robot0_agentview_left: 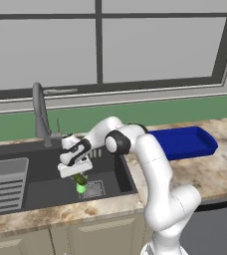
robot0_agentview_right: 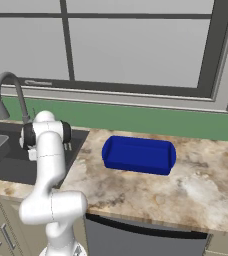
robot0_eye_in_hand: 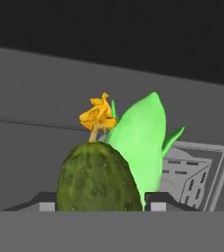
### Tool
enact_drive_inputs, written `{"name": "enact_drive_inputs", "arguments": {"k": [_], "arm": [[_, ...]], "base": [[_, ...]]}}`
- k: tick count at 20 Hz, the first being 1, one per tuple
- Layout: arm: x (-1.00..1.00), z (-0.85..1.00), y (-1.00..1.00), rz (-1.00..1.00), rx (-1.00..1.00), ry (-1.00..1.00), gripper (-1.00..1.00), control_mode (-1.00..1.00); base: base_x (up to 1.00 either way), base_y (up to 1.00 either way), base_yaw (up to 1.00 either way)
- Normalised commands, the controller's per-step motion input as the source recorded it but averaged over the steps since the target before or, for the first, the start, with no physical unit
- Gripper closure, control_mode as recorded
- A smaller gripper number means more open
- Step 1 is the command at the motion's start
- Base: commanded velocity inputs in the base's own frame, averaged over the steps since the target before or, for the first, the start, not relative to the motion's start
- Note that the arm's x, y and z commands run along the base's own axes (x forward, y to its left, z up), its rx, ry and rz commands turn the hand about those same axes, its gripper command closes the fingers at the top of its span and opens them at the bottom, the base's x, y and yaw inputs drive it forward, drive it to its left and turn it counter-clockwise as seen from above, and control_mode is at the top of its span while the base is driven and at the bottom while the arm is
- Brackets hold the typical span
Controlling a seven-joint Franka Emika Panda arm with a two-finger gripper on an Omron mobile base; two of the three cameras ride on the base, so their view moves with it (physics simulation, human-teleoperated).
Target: Pick up all produce items and place them in the sink. Turn on the sink faucet to wash them. Then turn the sink off and put them in the tray.
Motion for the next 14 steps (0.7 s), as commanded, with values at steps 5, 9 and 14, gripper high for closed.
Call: {"name": "enact_drive_inputs", "arguments": {"k": [5, 9, 14], "arm": [[0.03, -0.11, 0.03, 0.0, 0.0, 0.05, -1.0, -1.0], [0.07, 0.0, 0.06, -0.02, 0.0, 0.04, -1.0, -1.0], [0.01, 0.0, 0.0, 0.0, 0.0, 0.01, -1.0, -1.0]], "base": [[0.0, 0.0, 0.0], [0.0, 0.0, 0.0], [0.0, 0.0, 0.0]]}}
